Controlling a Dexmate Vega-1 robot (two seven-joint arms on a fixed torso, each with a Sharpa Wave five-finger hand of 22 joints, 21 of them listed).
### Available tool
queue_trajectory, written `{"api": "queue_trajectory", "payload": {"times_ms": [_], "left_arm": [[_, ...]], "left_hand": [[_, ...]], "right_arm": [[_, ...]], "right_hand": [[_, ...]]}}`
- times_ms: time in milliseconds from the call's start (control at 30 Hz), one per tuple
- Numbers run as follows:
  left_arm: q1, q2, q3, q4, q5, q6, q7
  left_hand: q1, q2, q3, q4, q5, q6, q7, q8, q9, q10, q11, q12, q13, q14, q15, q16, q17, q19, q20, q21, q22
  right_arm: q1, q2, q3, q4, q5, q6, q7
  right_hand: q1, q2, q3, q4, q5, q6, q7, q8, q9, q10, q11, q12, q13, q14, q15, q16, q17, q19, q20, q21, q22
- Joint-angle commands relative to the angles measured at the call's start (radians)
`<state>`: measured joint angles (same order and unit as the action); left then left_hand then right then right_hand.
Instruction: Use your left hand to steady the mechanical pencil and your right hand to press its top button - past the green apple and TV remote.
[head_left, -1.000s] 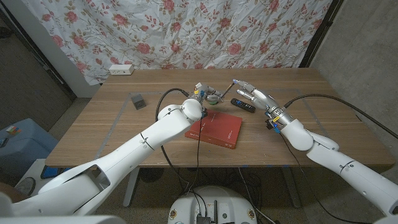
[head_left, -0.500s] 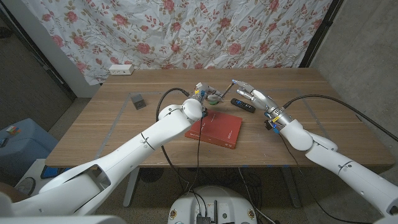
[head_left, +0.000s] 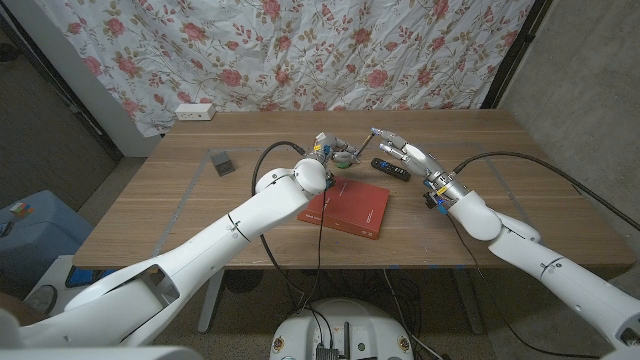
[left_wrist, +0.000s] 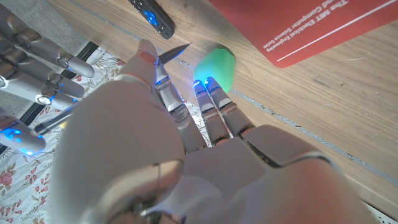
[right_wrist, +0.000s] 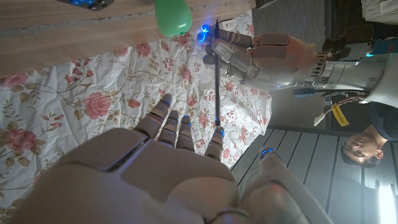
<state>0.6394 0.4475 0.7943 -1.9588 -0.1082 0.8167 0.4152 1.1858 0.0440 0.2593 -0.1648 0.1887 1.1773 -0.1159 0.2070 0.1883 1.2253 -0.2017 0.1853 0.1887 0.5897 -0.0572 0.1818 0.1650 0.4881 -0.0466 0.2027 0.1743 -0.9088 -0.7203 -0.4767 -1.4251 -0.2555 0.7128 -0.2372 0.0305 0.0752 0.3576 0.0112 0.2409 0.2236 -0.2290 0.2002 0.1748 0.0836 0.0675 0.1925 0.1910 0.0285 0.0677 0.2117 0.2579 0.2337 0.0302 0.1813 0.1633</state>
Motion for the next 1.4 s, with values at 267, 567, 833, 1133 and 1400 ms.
{"api": "queue_trajectory", "payload": {"times_ms": [267, 567, 833, 1133, 1400], "left_arm": [[0.006, 0.0, -0.005, -0.002, 0.001, 0.001, 0.003], [0.009, 0.005, -0.006, -0.006, 0.003, -0.005, 0.001], [0.007, 0.012, -0.003, -0.009, 0.005, -0.009, -0.007], [0.005, 0.014, -0.004, -0.006, 0.006, -0.014, -0.013], [0.008, 0.015, -0.007, -0.007, 0.007, -0.016, -0.012]], "left_hand": [[0.005, 0.01, -0.007, -0.001, 0.004, 0.001, 0.002, 0.0, 0.003, 0.03, -0.025, 0.008, 0.001, 0.008, -0.161, -0.003, 0.003, 0.009, -0.083, 0.003, 0.002], [0.006, 0.009, -0.008, -0.001, 0.004, 0.002, 0.002, 0.0, 0.004, 0.029, -0.025, 0.008, 0.001, 0.008, -0.161, -0.004, 0.003, 0.008, -0.082, 0.002, 0.002], [0.006, 0.009, -0.009, -0.001, 0.004, 0.003, 0.002, 0.001, 0.004, 0.029, -0.025, 0.008, 0.002, 0.007, -0.161, -0.004, 0.003, 0.008, -0.083, 0.002, 0.002], [0.006, 0.01, -0.01, 0.0, 0.004, 0.003, 0.001, 0.001, 0.004, 0.029, -0.025, 0.008, 0.001, 0.007, -0.161, -0.004, 0.003, 0.007, -0.082, 0.002, 0.002], [0.007, 0.01, -0.01, -0.001, 0.004, 0.002, 0.001, 0.001, 0.004, 0.028, -0.025, 0.007, 0.001, 0.007, -0.161, -0.004, 0.003, 0.007, -0.083, 0.002, 0.002]], "right_arm": [[-0.002, 0.011, 0.019, -0.002, -0.018, 0.004, -0.026], [-0.009, 0.009, 0.03, -0.01, -0.02, 0.002, -0.04], [-0.017, 0.007, 0.042, -0.021, -0.022, -0.003, -0.051], [-0.022, 0.005, 0.047, -0.025, -0.022, -0.005, -0.055], [-0.02, 0.006, 0.047, -0.024, -0.018, -0.005, -0.052]], "right_hand": [[0.001, 0.021, 0.005, 0.005, 0.005, 0.026, 0.009, 0.005, 0.004, 0.0, 0.002, 0.0, 0.001, -0.001, 0.002, -0.001, 0.003, -0.001, -0.007, 0.002, 0.002], [0.003, 0.02, 0.006, 0.004, 0.005, 0.029, 0.009, 0.002, 0.003, 0.001, 0.001, 0.001, 0.001, -0.001, 0.001, 0.0, 0.003, 0.0, -0.008, 0.003, 0.002], [0.004, 0.02, 0.007, 0.004, 0.005, 0.03, 0.008, 0.0, 0.003, 0.004, 0.0, 0.003, 0.001, 0.002, 0.002, 0.001, 0.003, 0.001, -0.007, 0.004, 0.002], [0.005, 0.019, 0.007, 0.004, 0.005, 0.033, 0.008, -0.002, 0.003, 0.008, 0.002, 0.005, 0.001, 0.003, 0.003, 0.003, 0.003, 0.003, -0.006, 0.004, 0.002], [0.005, 0.018, 0.007, 0.004, 0.005, 0.033, 0.008, -0.004, 0.003, 0.008, 0.0, 0.005, 0.001, 0.003, 0.002, 0.003, 0.003, 0.004, -0.006, 0.005, 0.002]]}}
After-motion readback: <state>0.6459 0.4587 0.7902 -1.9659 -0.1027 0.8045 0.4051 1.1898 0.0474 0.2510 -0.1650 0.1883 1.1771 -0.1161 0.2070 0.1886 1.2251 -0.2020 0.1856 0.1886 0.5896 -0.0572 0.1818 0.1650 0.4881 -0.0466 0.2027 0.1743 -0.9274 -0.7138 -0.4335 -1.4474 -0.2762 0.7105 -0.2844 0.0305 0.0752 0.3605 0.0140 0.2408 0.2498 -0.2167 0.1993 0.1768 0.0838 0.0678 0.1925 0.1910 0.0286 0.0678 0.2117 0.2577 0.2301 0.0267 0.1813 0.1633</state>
